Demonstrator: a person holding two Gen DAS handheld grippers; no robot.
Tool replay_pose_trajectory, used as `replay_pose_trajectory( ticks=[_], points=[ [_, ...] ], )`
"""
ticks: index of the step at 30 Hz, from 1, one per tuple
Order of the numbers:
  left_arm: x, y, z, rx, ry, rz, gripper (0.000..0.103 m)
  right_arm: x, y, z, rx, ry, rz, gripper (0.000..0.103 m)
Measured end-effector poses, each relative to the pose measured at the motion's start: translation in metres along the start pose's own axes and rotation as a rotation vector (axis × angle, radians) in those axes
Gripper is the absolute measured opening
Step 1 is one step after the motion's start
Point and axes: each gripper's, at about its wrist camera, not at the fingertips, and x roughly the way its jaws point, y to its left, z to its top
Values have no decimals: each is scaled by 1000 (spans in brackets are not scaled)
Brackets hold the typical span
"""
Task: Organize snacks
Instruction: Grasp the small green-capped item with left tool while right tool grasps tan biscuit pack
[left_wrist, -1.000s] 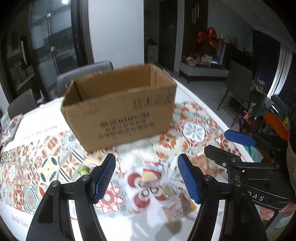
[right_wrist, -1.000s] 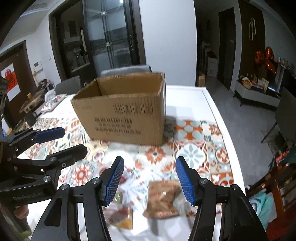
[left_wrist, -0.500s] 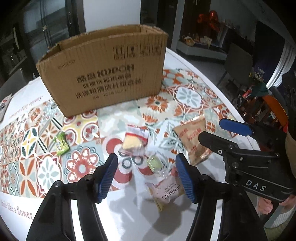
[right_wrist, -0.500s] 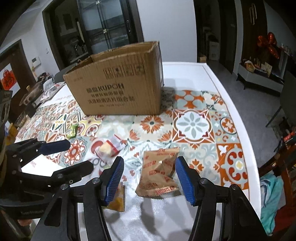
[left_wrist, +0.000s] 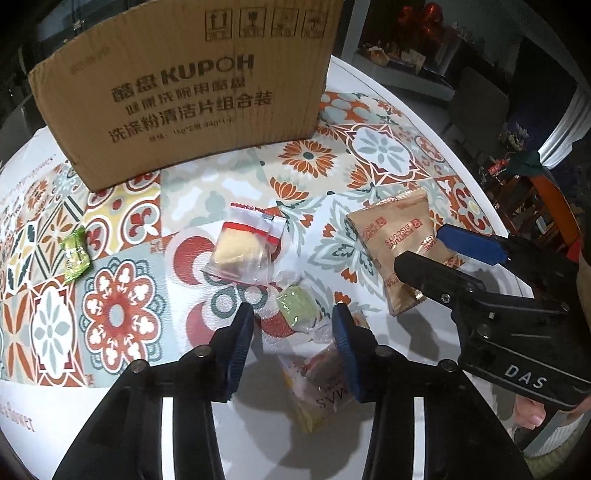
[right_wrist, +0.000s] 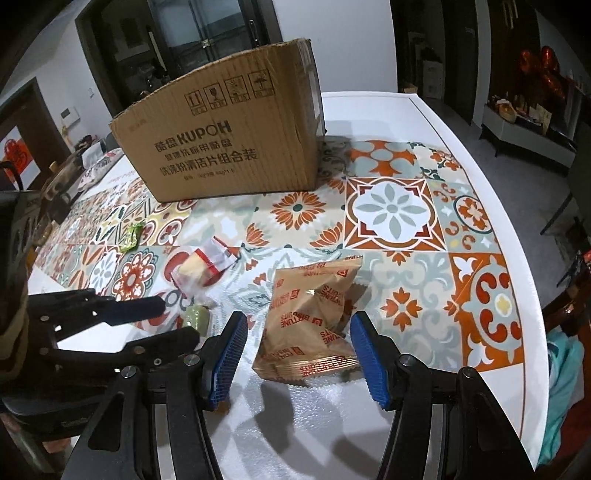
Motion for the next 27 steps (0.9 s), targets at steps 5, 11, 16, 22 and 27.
replay_pose_trajectory(
  ticks=[5,11,16,22,27],
  points=[
    [6,0,2,-6,2,8,35,6,-1,0,8,13,2,59],
    [10,0,4,2,-11,23,25,14,0,-3,15,31,13,59],
    [11,2,5,-7,-19,4,19,18,-1,-3,35,32,33,54],
    [5,3,1,-2,-42,2,18,19,-2,-4,71,15,36,46],
    [-7,7,0,-13,-78,-8,18,13,2,-3,78,-8,20,45]
  ],
)
